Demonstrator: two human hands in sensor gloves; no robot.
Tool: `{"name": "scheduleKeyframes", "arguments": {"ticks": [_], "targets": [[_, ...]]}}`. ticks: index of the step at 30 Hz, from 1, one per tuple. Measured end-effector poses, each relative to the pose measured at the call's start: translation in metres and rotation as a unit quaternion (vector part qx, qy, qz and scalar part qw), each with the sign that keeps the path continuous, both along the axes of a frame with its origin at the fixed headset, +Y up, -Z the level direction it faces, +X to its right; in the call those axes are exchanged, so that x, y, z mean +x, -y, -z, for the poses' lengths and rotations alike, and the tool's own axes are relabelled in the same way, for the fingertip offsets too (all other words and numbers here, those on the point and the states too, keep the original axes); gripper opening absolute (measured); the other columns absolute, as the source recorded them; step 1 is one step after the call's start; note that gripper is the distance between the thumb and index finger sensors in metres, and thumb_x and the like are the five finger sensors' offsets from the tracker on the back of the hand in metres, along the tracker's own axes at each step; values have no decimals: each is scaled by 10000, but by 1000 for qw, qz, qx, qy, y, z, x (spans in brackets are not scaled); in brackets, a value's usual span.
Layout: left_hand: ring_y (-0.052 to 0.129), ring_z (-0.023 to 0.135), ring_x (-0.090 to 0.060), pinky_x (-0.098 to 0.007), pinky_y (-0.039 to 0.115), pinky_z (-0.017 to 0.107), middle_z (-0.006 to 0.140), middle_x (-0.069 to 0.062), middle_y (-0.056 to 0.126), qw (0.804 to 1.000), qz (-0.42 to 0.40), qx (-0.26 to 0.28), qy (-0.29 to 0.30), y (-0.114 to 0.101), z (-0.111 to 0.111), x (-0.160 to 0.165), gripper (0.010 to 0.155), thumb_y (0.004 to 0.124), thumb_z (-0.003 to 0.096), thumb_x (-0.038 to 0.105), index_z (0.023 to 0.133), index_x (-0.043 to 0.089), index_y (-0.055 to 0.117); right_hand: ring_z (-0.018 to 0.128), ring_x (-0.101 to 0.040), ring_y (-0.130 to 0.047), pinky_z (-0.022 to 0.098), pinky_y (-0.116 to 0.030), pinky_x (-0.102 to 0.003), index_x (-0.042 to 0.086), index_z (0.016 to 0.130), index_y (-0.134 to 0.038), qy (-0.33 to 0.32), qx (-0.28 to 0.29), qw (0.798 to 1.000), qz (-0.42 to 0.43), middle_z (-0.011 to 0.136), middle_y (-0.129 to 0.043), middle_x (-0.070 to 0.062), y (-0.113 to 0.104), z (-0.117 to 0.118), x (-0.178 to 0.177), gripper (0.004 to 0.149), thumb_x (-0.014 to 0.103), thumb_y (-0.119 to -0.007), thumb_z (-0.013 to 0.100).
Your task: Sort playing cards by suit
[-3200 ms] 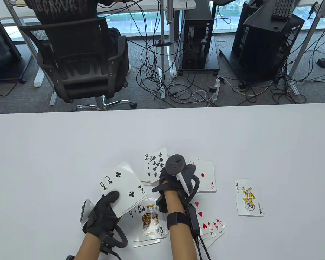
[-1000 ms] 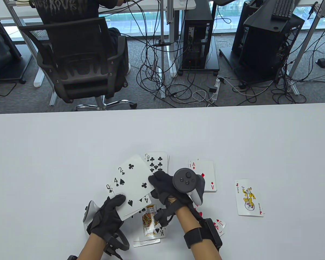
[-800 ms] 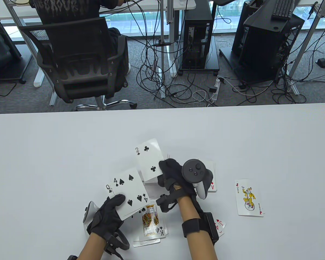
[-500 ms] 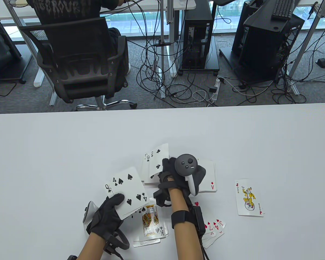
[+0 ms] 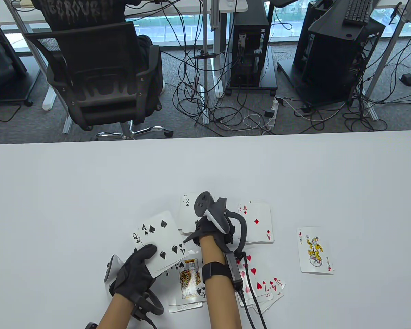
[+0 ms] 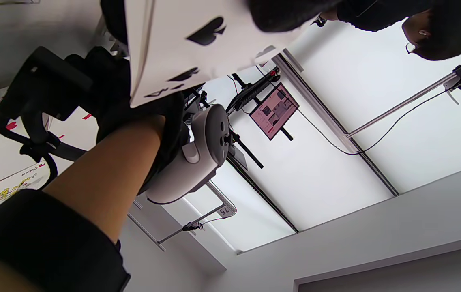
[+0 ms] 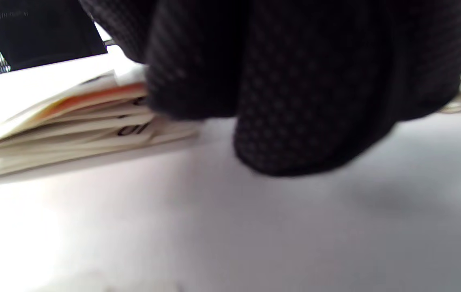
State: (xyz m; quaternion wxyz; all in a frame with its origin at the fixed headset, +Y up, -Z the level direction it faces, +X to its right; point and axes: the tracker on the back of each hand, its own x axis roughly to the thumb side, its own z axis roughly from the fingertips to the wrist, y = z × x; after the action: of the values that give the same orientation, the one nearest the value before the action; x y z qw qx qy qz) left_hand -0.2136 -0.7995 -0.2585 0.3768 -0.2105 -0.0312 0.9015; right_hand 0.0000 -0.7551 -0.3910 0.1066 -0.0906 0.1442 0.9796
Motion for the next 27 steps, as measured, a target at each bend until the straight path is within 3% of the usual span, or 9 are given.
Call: {"name": "scheduleKeyframes", "arguments": {"ticks": [7,13,17,21,27], "targets": [[740,972,-177,-405,653,734,1106,67,555,1000,1,3,3,0,0,0,492,600,639,375,1078,322,386,228,-346,-977,305,-826,-540,-222,780,-697,-46,58,996,50,371,-944,-146,-26,-13,6,581,316,-641,568],[745,968,-180,-408,654,731,1102,66,563,1000,7,3,10,3,-1,2,490,604,637,372,1077,319,394,197,-328,-977,285,-836,-522,-220,757,-718,-118,143,966,183,348,-945,-131,-50,-54,8,556,297,-637,567],[751,962,-181,-409,658,728,1098,64,570,1000,7,2,17,5,-2,5,484,607,636,370,1073,316,406,222,-338,-976,302,-830,-531,-214,767,-711,-171,191,943,213,376,-943,-140,-59,-83,6,549,290,-628,569],[756,958,-180,-408,661,725,1094,66,577,999,18,15,30,4,-4,8,483,610,634,370,1071,315,412,289,-387,-966,343,-802,-571,-222,801,-680,-206,225,917,258,443,-932,-185,-61,-106,7,578,307,-632,572],[768,947,-181,-407,669,718,1088,62,588,998,23,29,52,1,-5,14,483,615,633,372,1070,310,417,435,-467,-911,422,-732,-642,-245,894,-526,-227,211,914,262,596,-858,-263,-52,-126,6,770,412,-715,541]]}}
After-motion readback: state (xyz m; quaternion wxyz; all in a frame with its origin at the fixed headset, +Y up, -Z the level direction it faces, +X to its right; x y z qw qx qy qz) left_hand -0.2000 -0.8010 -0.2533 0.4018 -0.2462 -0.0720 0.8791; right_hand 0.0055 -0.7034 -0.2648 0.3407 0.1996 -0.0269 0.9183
